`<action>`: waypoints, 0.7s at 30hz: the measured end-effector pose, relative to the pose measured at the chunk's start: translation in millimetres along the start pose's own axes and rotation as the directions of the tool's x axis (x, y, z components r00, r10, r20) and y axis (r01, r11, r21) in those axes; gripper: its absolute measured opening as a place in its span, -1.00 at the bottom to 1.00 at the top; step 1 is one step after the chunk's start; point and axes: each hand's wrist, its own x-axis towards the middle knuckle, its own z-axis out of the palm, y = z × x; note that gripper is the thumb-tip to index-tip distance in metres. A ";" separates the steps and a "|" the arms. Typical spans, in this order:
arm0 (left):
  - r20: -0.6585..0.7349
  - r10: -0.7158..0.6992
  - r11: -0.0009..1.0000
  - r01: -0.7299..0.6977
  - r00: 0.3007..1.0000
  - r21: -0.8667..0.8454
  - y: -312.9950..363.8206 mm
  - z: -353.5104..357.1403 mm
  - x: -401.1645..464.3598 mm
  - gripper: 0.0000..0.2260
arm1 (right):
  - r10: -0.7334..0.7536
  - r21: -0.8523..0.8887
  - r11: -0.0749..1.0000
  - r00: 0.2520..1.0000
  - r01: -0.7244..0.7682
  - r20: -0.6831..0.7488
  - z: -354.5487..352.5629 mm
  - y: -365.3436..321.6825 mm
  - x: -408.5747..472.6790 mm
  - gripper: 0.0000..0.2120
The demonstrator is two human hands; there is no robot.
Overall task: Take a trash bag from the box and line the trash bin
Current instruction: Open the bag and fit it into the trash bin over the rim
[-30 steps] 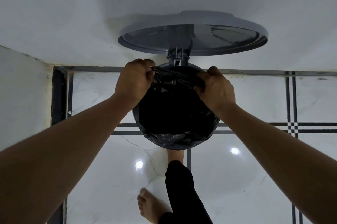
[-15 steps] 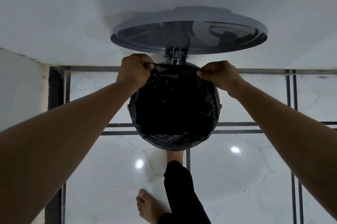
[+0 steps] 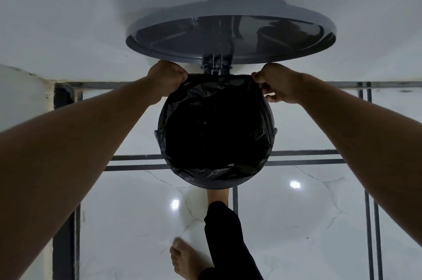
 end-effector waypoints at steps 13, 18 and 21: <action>0.157 -0.120 0.983 0.140 0.980 -0.118 8.4 10.3 15.6 -0.75 | 0.034 0.370 0.925 0.990 -0.083 0.139 -1.6 19.5 19.6 -0.80; 0.246 -0.109 0.988 0.132 0.963 -0.080 6.9 6.9 18.4 -0.75 | 0.037 0.412 0.904 0.981 -0.114 0.192 -5.0 25.1 22.7 -0.74; 0.278 -0.099 0.986 0.133 0.956 -0.105 3.9 5.6 17.4 -0.77 | 0.042 0.423 0.898 0.981 -0.120 0.190 -5.2 25.1 22.2 -0.72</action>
